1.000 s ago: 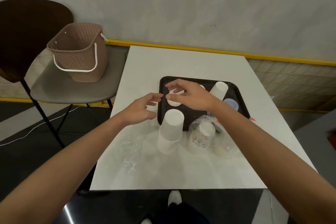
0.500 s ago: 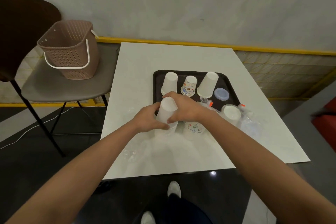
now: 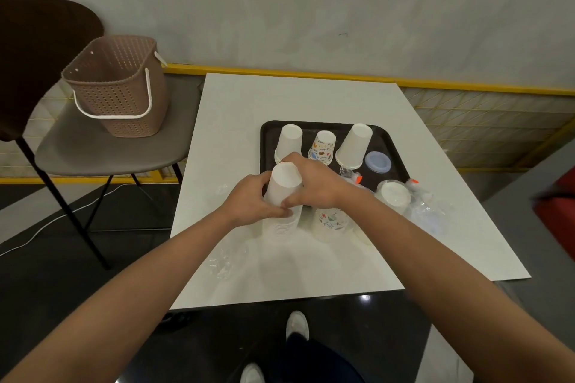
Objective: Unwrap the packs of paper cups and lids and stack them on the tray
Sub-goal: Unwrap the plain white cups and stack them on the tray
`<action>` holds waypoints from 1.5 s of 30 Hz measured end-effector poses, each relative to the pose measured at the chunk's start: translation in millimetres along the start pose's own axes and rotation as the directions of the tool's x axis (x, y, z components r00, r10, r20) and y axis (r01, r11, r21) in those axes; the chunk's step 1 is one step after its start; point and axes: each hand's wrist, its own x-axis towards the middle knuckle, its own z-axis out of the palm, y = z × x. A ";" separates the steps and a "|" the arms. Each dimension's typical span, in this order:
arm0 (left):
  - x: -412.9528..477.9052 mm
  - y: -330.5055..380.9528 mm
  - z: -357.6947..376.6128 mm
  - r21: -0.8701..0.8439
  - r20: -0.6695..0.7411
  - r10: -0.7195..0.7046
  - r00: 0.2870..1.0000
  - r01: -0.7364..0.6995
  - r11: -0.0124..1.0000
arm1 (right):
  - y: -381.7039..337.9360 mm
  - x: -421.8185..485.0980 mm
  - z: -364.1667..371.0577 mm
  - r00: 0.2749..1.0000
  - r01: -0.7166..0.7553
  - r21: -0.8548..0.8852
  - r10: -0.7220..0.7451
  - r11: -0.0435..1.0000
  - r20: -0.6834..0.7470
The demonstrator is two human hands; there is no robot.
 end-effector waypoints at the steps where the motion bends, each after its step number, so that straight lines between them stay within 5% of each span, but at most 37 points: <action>1: 0.3 1.4 -1.9 -0.005 -0.006 0.005 1.000 -0.005 1.000 | -2.0 0.2 -2.6 1.000 0.007 -0.003 -0.007 1.000 -0.004; 26: 72.7 55.3 -67.7 0.040 -0.095 0.143 0.985 -0.140 0.989 | -21.7 57.7 -99.8 0.978 0.181 -0.037 -0.184 0.983 -0.100; 45: 202.8 14.8 -42.1 0.038 -0.064 -0.016 0.998 0.018 0.999 | 57.0 168.3 -115.5 0.986 0.115 0.065 -0.106 0.991 -0.132</action>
